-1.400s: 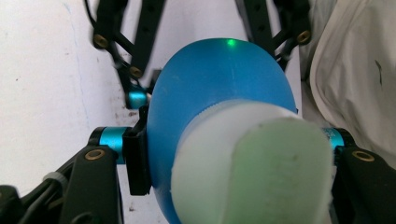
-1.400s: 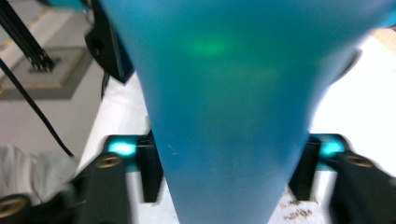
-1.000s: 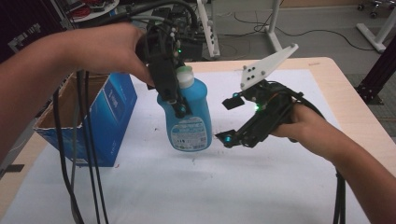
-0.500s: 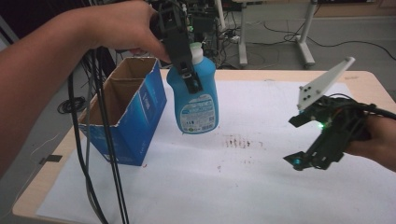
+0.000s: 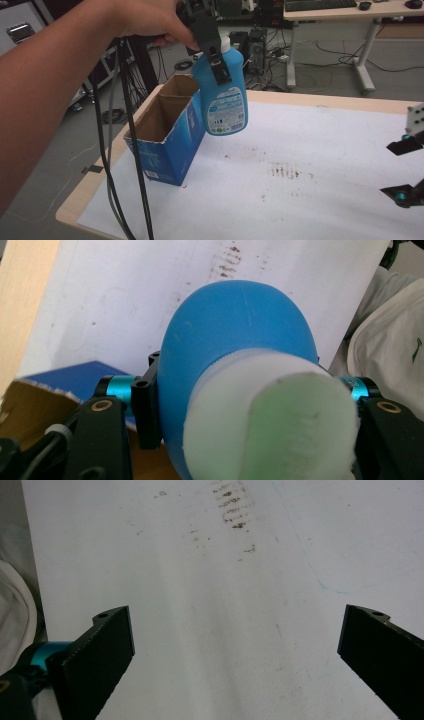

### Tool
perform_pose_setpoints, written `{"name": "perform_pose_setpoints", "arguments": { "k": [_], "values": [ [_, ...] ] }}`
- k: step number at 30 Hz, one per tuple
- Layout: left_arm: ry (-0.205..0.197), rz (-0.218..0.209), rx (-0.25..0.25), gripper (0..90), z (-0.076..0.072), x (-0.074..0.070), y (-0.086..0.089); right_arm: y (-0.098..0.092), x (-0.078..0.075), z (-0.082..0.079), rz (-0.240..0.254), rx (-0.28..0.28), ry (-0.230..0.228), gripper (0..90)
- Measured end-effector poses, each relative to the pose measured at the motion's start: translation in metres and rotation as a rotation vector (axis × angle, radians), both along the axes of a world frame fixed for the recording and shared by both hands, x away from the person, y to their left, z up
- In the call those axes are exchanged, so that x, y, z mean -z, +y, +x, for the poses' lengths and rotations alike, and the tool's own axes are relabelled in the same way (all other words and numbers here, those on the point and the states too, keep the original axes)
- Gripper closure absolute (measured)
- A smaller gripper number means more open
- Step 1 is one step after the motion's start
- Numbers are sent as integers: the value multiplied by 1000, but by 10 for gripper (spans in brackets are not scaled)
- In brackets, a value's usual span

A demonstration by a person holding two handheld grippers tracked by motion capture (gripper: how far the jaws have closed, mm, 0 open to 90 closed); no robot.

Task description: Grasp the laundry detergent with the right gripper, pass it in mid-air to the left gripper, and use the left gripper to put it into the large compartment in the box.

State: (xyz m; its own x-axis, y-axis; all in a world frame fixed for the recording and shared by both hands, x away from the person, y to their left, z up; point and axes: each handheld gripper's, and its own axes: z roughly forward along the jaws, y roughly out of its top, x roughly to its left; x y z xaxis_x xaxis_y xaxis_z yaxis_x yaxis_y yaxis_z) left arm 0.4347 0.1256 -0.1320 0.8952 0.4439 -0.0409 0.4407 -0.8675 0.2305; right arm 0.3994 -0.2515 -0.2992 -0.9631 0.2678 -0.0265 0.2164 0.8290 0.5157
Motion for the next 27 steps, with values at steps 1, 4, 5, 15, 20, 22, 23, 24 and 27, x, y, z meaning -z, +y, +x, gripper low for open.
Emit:
{"name": "perform_pose_setpoints", "arguments": {
  "k": [1, 4, 5, 15, 20, 22, 23, 24, 27],
  "values": [
    [-1, -1, -11, 381, -1, -3, 4, -1, 0, 0, 5, -4, -3, 9],
    [-9, -13, -48, 381, -2, -13, 18, -3, -1, 1, 9, -1, -12, 10],
    [-9, -14, -61, 381, -2, -15, 23, -4, -1, 1, 9, -1, -13, 10],
    [-19, -20, -188, 381, -13, -31, 61, -1, 1, 6, 15, 4, -14, 10],
    [-33, -19, -229, 381, -18, -40, 80, -1, 2, 7, 15, 8, -10, 10],
    [-37, -21, -244, 381, -20, -42, 87, -2, 2, 8, 14, 6, -13, 10],
    [-39, -20, -247, 381, -21, -43, 91, -2, 2, 8, 17, 12, -11, 10],
    [-43, -19, -252, 381, -22, -44, 93, -2, 2, 7, 15, 16, -9, 10],
    [-46, -13, -269, 381, -25, -43, 101, -3, 2, 8, 18, 15, -12, 10]
  ]
}}
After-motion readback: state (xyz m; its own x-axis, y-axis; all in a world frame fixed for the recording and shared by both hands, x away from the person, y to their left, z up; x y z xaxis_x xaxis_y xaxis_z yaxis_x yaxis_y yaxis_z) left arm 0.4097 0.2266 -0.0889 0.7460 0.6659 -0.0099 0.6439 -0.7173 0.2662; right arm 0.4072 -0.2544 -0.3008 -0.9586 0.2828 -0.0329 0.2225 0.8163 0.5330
